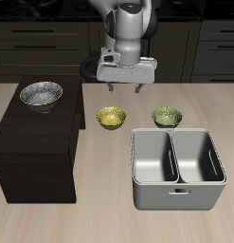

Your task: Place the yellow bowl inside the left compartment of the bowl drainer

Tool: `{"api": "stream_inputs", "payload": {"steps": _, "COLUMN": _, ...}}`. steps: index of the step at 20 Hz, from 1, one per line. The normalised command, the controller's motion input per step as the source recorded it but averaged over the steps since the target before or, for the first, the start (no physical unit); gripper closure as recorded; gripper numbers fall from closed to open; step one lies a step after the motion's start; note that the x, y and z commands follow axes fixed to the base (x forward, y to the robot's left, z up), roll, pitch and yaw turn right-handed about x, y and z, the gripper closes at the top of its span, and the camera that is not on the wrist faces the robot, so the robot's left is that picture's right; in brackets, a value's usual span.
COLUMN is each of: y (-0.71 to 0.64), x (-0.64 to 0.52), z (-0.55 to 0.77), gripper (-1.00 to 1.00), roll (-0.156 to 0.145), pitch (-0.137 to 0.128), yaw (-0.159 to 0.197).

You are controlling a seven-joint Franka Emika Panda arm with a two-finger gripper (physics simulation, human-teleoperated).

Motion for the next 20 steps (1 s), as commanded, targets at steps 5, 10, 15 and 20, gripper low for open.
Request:
{"api": "stream_inputs", "payload": {"steps": 5, "y": 0.04, "x": 0.07, "z": -0.3, "gripper": -1.0, "roll": -0.001, "pitch": 0.034, "yaw": -0.002}}
{"api": "stream_inputs", "payload": {"steps": 10, "y": 0.02, "x": 0.07, "z": -0.19, "gripper": -1.0, "roll": 0.001, "pitch": 0.009, "yaw": 0.021}}
{"api": "stream_inputs", "payload": {"steps": 15, "y": -0.03, "x": 0.06, "z": -0.19, "gripper": -1.0, "roll": -0.005, "pitch": 0.029, "yaw": 0.0}}
{"api": "stream_inputs", "payload": {"steps": 20, "y": -0.03, "x": 0.02, "z": -0.2, "gripper": -1.0, "roll": -0.006, "pitch": 0.038, "yaw": 0.0}}
